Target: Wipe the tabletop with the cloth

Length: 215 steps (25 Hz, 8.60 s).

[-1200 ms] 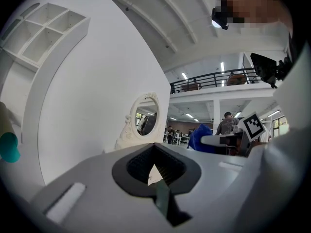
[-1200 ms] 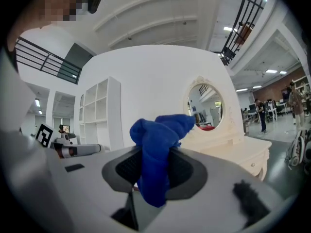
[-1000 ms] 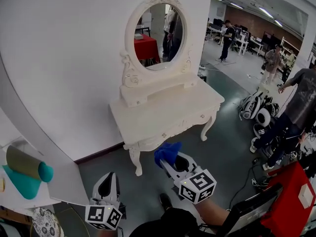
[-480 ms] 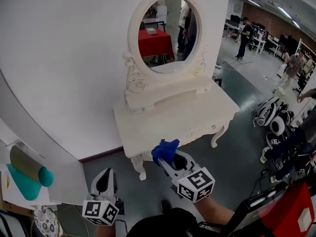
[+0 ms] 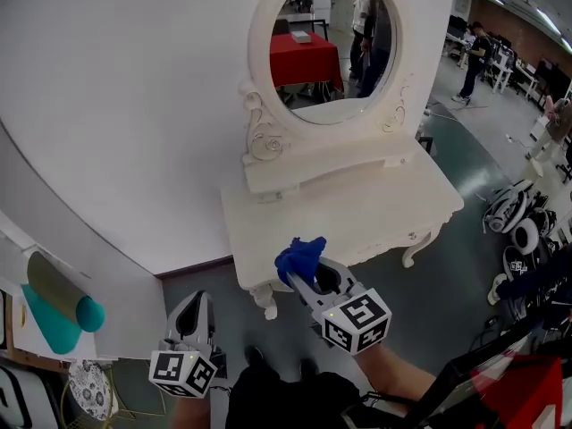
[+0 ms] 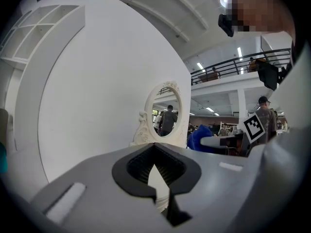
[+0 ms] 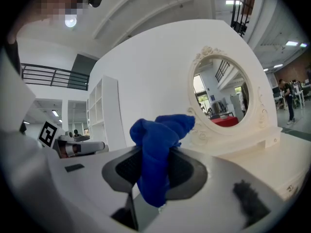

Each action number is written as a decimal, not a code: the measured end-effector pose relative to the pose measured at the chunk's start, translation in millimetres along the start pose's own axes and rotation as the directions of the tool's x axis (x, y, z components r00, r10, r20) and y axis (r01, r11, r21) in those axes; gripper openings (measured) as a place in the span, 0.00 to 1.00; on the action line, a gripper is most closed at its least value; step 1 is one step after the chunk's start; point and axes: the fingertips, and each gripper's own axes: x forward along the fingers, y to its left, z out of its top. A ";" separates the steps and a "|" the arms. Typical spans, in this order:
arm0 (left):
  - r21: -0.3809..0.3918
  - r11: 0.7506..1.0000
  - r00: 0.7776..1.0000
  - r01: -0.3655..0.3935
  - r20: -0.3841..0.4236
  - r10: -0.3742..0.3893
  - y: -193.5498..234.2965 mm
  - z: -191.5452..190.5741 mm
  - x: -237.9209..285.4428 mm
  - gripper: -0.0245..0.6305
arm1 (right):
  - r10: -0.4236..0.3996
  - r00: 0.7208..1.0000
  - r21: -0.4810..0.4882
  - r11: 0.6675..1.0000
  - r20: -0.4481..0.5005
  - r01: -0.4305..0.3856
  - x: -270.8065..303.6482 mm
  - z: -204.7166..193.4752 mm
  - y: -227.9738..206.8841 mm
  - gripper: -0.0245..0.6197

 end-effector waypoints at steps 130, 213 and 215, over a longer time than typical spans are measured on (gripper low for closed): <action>-0.092 0.986 0.974 0.140 -0.166 -0.154 145.5 -86.2 176.0 0.05 | -0.088 0.685 0.013 0.990 -0.724 0.141 207.5 -281.1 -106.1 0.25; -0.048 0.998 0.988 -0.032 -0.153 0.024 102.9 -68.6 201.9 0.05 | -0.170 0.691 -0.064 0.982 -0.702 0.177 245.9 -252.6 -247.6 0.25; -0.043 0.999 0.989 -0.007 -0.150 0.000 91.1 -67.7 208.6 0.05 | -0.150 0.689 -0.055 0.986 -0.709 0.159 225.6 -257.1 -238.5 0.25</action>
